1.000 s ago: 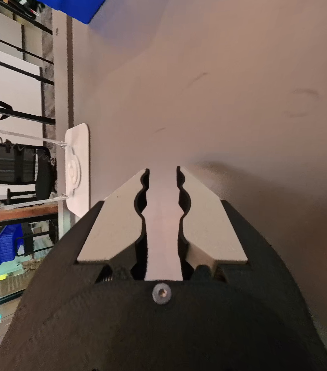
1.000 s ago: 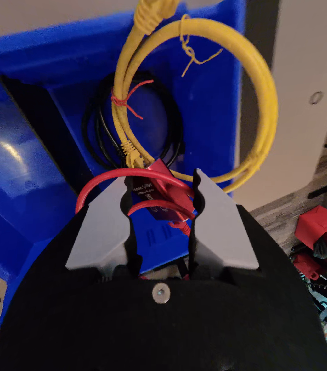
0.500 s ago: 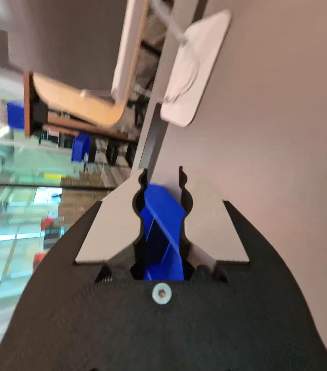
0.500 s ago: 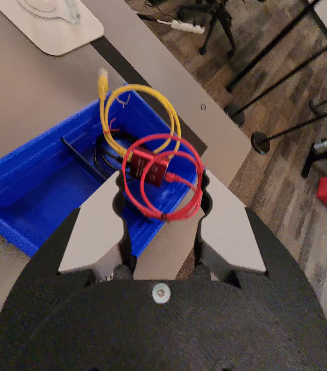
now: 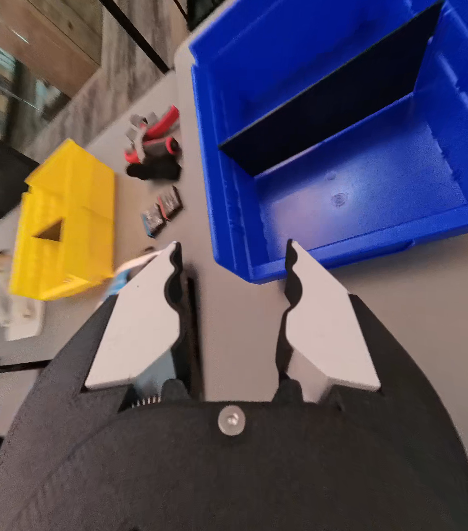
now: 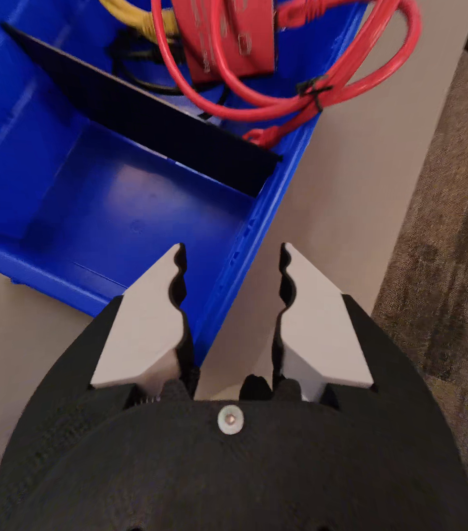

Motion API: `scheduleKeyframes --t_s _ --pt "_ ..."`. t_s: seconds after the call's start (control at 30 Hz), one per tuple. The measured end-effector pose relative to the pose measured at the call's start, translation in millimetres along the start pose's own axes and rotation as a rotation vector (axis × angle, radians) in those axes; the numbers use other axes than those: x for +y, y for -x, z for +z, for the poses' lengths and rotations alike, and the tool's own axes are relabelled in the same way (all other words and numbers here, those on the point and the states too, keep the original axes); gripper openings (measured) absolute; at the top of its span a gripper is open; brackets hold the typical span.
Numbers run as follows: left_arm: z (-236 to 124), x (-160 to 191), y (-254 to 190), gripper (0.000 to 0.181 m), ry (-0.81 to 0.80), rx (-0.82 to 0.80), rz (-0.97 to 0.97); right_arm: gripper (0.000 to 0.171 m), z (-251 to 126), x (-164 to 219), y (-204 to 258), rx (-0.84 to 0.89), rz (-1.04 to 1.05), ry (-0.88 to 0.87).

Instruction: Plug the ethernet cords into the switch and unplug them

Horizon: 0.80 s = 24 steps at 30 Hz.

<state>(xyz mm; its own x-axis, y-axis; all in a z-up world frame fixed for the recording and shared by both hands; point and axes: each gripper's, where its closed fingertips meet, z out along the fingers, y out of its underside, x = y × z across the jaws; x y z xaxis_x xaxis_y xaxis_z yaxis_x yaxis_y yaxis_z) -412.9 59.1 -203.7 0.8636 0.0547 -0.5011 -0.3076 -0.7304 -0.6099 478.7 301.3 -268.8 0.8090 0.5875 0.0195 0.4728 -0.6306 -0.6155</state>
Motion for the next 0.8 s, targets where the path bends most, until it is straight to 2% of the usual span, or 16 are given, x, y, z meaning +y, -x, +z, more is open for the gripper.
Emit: scheduleKeyframes --t_s 0.07,0.1,0.17,0.27,0.4,0.5,0.6,0.7,0.8 --pt "18 9 -6 0.070 0.008 0.060 -0.073 0.051 9 4 6 -0.039 0.015 0.008" --pt "26 8 -3 0.065 -0.014 0.047 -0.098 0.040 14 6 7 -0.036 0.024 0.015" --pt "42 7 -1 0.054 -0.042 0.056 -0.141 0.032 17 7 3 0.009 0.032 0.014" --pt "71 18 0 0.053 -0.001 0.089 -0.204 0.022 17 7 3 0.032 0.069 0.018" --pt "96 19 2 0.049 -0.053 0.104 -0.236 0.016 18 6 15 0.046 0.058 0.036" --pt "105 10 -3 0.031 -0.108 0.201 -0.362 0.013 21 2 33 0.021 0.067 0.030" --pt "109 3 -6 0.003 -0.143 0.275 -0.449 0.012 24 -3 55 0.007 0.051 0.037" --pt "110 0 -7 0.002 -0.183 0.317 -0.524 0.013 29 -10 82 -0.018 0.045 0.033" --pt "108 -1 2 0.002 -0.222 0.269 -0.553 0.017 34 -17 113 -0.048 0.030 0.032"
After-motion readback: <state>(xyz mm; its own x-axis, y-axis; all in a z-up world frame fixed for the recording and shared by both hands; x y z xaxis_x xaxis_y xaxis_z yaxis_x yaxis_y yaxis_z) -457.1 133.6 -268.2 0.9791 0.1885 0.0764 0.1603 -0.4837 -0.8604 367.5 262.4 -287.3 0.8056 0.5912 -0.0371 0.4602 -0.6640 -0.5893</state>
